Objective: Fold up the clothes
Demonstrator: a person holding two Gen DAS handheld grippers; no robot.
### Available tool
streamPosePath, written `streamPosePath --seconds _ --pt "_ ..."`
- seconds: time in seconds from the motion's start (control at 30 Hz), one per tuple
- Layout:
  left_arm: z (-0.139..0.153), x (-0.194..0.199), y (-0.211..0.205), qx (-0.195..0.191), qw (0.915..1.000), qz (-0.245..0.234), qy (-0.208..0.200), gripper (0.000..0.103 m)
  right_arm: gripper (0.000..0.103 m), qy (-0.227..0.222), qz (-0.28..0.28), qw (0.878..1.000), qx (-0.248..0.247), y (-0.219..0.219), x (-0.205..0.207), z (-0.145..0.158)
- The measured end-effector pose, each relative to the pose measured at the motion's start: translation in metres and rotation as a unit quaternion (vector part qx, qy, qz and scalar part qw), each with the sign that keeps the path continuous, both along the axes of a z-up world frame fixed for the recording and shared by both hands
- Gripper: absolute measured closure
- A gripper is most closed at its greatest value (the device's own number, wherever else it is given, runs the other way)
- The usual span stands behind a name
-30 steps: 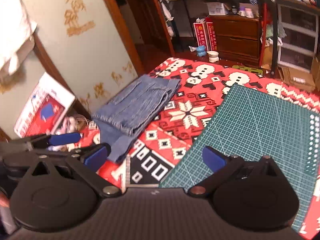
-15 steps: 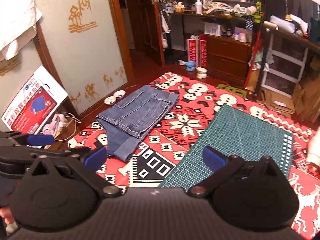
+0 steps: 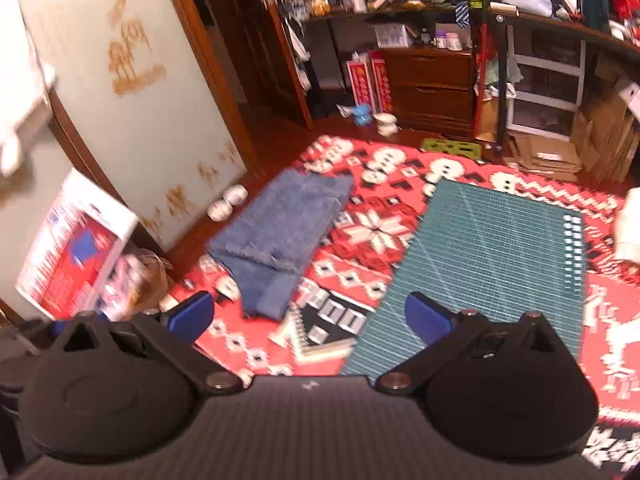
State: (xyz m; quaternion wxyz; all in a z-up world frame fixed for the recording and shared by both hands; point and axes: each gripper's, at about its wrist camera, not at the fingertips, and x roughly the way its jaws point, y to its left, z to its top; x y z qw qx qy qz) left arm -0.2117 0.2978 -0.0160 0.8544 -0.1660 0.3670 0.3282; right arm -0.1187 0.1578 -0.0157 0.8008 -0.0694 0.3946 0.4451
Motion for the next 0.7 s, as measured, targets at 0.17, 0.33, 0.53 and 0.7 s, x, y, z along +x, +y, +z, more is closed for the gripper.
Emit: streamPosePath --seconds 0.17,0.33,0.53,0.7 --pt "-0.001 -0.001 -0.014 0.034 0.9993 0.004 0.018 0.014 0.0 -0.01 -0.016 0.999 -0.034 -0.002 -0.009 -0.009" --pt "-0.004 -0.003 -0.01 0.026 0.9988 0.027 0.03 0.013 0.0 -0.034 -0.035 0.997 -0.056 -0.003 -0.015 -0.014" --pt "-0.001 -0.013 -0.009 0.029 0.9969 0.062 0.038 0.013 0.0 -0.047 -0.026 0.994 -0.094 -0.004 -0.018 -0.012" --pt "-0.003 -0.017 -0.011 0.017 0.9972 0.062 0.036 0.013 0.0 -0.047 -0.019 0.994 -0.096 -0.008 -0.022 -0.011"
